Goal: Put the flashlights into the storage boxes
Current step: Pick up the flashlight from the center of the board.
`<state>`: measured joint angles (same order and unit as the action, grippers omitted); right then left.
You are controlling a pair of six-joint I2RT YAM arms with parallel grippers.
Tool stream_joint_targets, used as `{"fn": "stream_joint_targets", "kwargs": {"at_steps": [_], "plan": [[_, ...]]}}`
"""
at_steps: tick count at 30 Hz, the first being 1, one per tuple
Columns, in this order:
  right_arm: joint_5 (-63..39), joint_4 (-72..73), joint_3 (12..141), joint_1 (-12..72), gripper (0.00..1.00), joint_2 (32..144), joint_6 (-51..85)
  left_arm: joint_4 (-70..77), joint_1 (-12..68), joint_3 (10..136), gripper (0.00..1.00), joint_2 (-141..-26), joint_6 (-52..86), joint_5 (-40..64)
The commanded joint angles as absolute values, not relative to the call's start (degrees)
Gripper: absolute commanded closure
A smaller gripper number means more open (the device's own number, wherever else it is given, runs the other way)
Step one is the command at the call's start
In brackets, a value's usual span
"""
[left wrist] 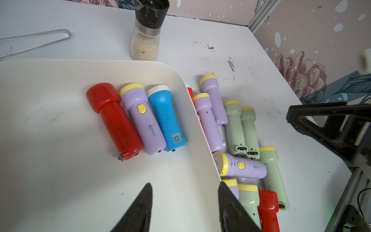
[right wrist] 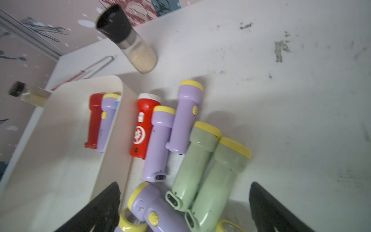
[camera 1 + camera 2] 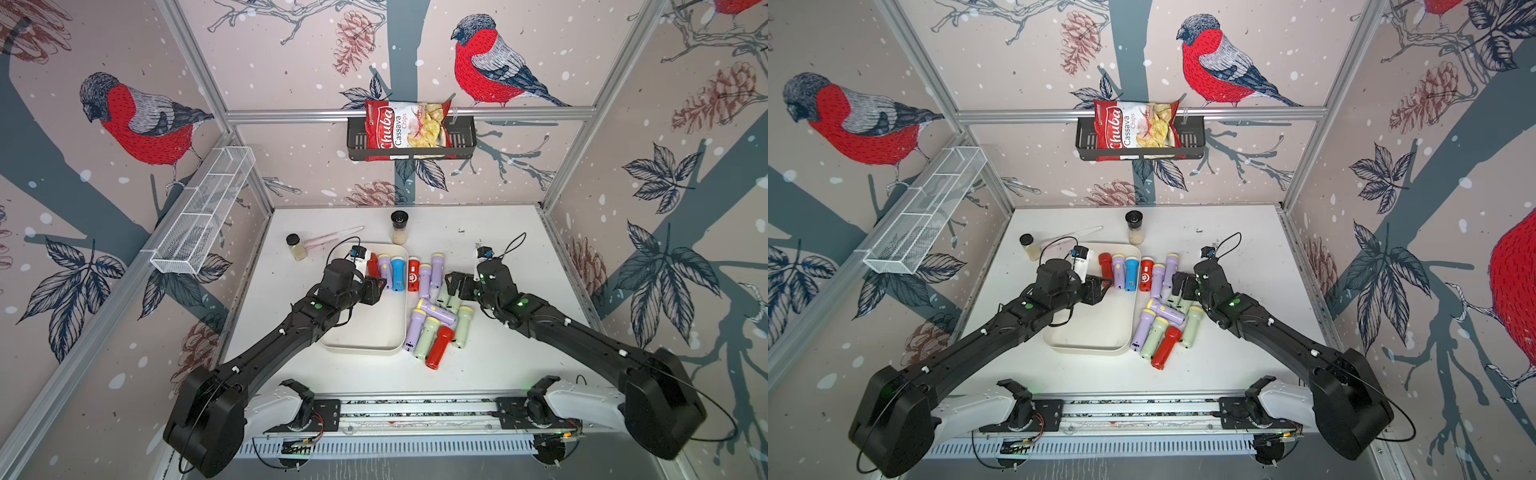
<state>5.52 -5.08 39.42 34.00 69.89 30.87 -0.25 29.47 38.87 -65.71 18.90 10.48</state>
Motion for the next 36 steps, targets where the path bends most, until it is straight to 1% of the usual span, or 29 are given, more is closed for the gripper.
{"fn": "stream_joint_targets", "kwargs": {"at_steps": [1,8,12,15,21,27,31,36], "plan": [[1.99,-12.67,39.94,33.48,0.01,71.16,30.96,1.76,30.39,38.15,0.48,-65.5,16.22,9.67],[2.72,-19.26,40.51,33.49,0.01,73.63,33.71,2.83,30.94,37.48,0.48,-66.74,15.89,9.35],[1.34,-21.4,40.52,34.17,0.06,74.0,35.35,3.88,30.94,37.14,0.48,-67.32,16.33,8.34],[-3.08,-20.04,39.47,34.55,0.1,74.66,36.27,3.82,30.89,37.65,0.48,-68.13,16.39,8.14],[-0.24,-22.37,40.19,34.39,0.2,77.88,37.95,4.99,30.89,37.01,0.48,-67.8,17.0,8.56],[1.83,-23.82,40.38,33.13,0.24,78.74,38.4,4.87,30.94,36.79,0.48,-67.65,16.79,8.34],[0.9,-23.32,40.51,31.21,0.31,79.01,38.48,4.96,30.94,37.06,0.48,-68.19,17.09,8.09],[-1.82,-21.43,39.99,30.77,0.35,79.31,38.58,4.76,30.93,37.09,0.48,-68.46,17.05,7.6]]}}
